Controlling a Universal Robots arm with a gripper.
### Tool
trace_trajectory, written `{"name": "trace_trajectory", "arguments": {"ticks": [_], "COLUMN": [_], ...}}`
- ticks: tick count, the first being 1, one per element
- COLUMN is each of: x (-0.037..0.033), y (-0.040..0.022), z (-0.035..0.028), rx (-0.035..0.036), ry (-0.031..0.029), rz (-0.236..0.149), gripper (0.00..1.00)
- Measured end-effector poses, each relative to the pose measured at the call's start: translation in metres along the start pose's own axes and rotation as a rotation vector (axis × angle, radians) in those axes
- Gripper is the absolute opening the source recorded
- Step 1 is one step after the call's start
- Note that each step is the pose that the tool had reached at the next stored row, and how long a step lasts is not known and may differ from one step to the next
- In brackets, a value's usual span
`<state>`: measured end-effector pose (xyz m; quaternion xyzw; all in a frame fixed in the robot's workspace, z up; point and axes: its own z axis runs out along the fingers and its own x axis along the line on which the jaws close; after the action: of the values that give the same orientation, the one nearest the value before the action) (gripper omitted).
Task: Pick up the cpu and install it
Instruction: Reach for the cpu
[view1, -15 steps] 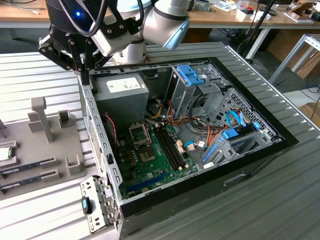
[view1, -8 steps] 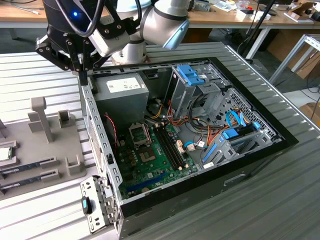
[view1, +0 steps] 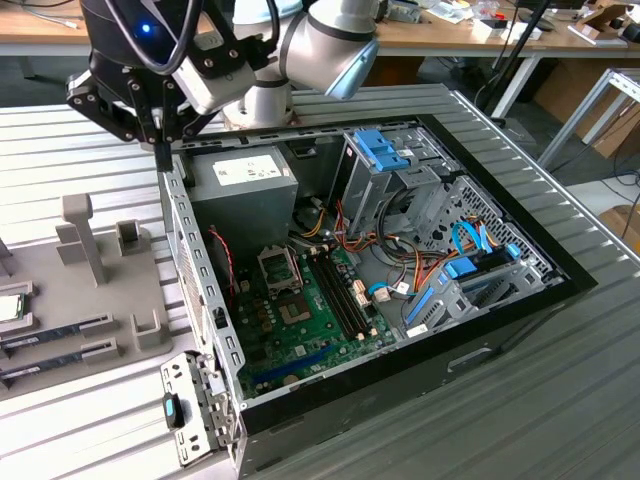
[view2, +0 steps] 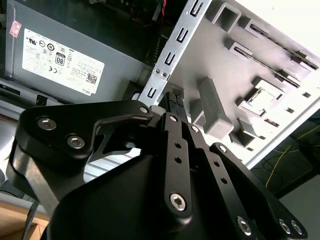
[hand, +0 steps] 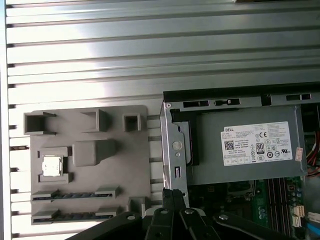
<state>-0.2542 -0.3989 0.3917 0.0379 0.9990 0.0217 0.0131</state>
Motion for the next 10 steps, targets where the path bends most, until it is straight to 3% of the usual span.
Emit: {"name": "trace_trajectory", "arguments": {"ticks": [10], "x": [0.0066], "y": [-0.0005], "z": [0.0003], "rx": [0.0000], "ry": [0.0000], "rz": [0.000], "gripper": [0.11]}}
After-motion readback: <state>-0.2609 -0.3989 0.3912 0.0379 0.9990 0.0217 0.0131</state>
